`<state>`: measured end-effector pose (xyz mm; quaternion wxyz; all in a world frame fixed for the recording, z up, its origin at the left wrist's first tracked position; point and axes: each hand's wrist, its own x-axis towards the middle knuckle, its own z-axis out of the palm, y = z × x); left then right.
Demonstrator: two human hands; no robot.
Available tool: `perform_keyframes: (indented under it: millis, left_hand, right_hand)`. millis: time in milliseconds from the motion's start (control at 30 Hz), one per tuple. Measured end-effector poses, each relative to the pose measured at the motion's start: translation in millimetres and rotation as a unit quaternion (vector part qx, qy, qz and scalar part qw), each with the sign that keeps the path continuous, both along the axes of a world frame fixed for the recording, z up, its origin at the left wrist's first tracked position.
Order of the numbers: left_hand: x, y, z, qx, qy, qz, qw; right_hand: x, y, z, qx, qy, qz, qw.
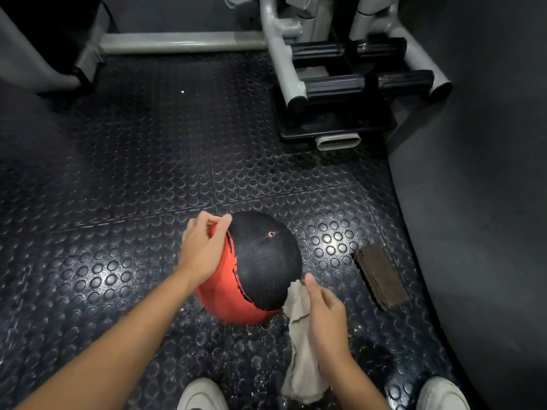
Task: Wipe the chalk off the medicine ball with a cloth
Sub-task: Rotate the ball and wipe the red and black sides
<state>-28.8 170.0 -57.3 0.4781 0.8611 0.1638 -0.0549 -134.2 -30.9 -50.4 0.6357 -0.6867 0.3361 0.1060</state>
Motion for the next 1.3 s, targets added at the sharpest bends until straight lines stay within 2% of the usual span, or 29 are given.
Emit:
perform_keyframes:
  millis: [133,267,433,600,667,733,800,900,1000,1067,1100,1167,1233,1300]
  left_hand:
    - [-10,-12,4,0.047,0.01,0.008,0.999]
    - [-24,-2,-2,0.025,0.002,0.023,0.999]
    - [-54,22,-15,-0.021,-0.049,0.002,0.999]
    - [-72,55,-25,-0.036,-0.074,-0.104,0.991]
    - [-73,61,-23,-0.012,-0.075,-0.117,0.99]
    - [-72,61,-19,0.008,-0.085,-0.086,0.993]
    - [-67,55,-11,0.016,-0.093,-0.058,0.994]
    - [-57,44,-2,0.027,-0.08,-0.073,0.994]
    - [-49,30,5,0.085,-0.057,-0.132,0.986]
    - [-44,18,9,0.134,-0.049,-0.162,0.977]
    - [-42,12,10,0.159,-0.047,-0.171,0.971]
    - [-39,-1,12,0.209,-0.042,-0.183,0.96]
    - [-39,-10,11,0.245,-0.036,-0.188,0.95]
    - [-40,-11,10,0.257,-0.035,-0.187,0.947]
  right_hand:
    - [30,-9,1,-0.06,0.056,0.061,0.995]
    - [32,-15,4,-0.066,0.089,0.125,0.986]
    - [12,-15,-2,-0.009,0.142,0.2,0.969]
    - [8,-37,15,0.066,0.178,0.28,0.941]
    - [11,-53,20,0.133,0.172,0.263,0.94]
    - [14,-67,22,0.179,0.161,0.223,0.945]
    - [17,-74,18,0.194,0.152,0.174,0.953]
    - [20,-73,12,0.196,0.096,0.078,0.973]
    - [27,-60,21,0.123,0.004,0.041,0.992]
    - [38,-42,30,-0.028,-0.097,0.079,0.992]
    - [44,-30,33,-0.12,-0.148,0.124,0.974]
    - [53,-5,33,-0.225,-0.199,0.231,0.926]
    - [56,12,18,-0.269,-0.23,0.313,0.881]
    - [63,21,10,-0.279,-0.258,0.311,0.871]
